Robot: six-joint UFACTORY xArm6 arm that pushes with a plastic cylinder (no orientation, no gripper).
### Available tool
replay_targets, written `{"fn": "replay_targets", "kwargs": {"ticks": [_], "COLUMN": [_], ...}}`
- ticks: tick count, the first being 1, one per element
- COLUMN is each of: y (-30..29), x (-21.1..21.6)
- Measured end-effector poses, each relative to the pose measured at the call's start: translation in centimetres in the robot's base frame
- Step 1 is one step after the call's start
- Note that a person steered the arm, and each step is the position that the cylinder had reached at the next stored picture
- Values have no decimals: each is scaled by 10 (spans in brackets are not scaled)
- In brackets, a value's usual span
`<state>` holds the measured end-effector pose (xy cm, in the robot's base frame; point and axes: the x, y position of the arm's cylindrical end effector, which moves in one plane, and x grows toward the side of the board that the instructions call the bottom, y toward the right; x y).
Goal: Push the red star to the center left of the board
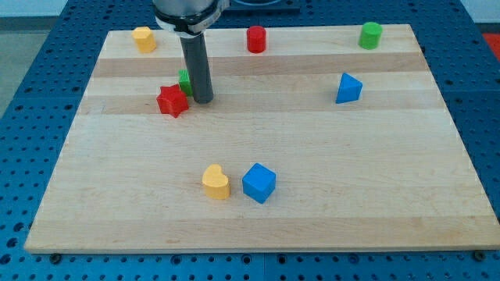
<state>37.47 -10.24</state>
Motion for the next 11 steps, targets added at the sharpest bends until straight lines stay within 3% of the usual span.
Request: {"fn": "replay_targets", "kwargs": {"ticks": [3,6,11], "y": [-71,-80,-116], "x": [18,57,57]}}
